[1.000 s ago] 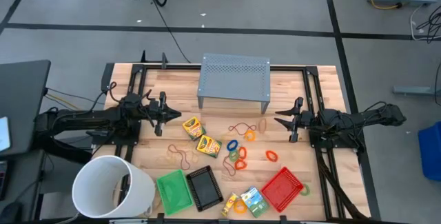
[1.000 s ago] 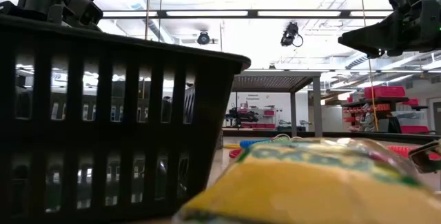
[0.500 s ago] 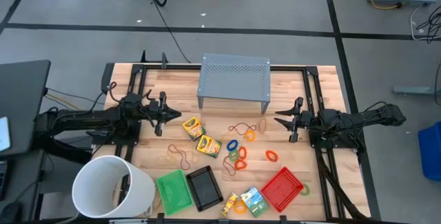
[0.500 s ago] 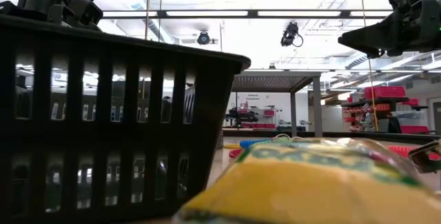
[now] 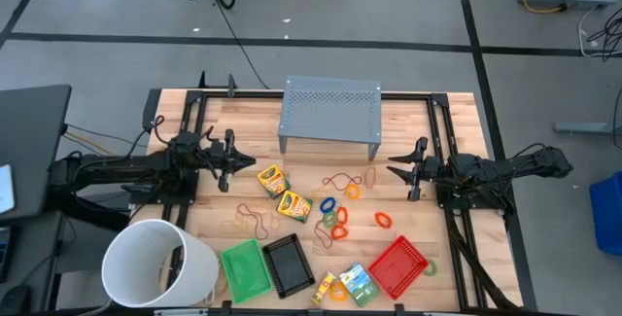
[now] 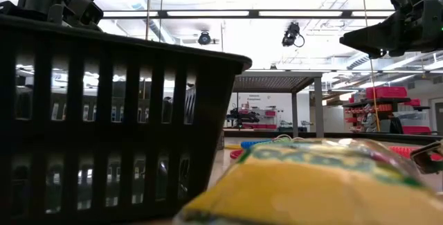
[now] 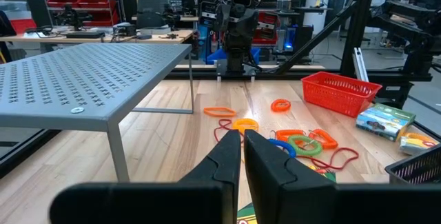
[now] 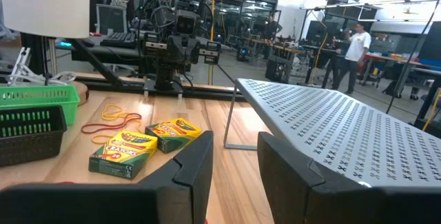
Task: Pick & Place Office Desk Supplies
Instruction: Put the orange spring keychain into the red bin
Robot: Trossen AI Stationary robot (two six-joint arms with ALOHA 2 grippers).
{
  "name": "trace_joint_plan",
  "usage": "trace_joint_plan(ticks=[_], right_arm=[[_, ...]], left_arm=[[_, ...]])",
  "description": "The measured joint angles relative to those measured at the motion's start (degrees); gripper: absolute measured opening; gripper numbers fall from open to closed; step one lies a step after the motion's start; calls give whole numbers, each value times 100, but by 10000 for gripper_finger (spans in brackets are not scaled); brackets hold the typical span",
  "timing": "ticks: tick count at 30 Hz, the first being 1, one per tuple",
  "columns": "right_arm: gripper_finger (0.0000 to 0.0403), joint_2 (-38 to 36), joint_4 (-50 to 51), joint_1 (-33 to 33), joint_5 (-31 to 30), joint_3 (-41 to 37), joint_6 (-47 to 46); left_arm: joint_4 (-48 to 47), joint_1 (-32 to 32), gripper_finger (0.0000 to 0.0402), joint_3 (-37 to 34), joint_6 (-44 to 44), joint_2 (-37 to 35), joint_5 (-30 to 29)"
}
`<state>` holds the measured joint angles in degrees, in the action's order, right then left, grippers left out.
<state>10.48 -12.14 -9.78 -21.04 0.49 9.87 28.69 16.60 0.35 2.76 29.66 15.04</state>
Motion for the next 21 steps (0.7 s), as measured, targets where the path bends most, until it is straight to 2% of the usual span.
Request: trace_joint_plan(ticks=[13,17,21], right_arm=[[121,-2,0,-2,17,2,-111],[121,-1,-6,0,297,0,-857],[121,-2,-239,-2,271,0,-1590]], left_arm=[[33,-1,28,0,-216,1,1],[31,0,28,1,-335,1,1],[28,-4,28,-1,-489,-1,1]])
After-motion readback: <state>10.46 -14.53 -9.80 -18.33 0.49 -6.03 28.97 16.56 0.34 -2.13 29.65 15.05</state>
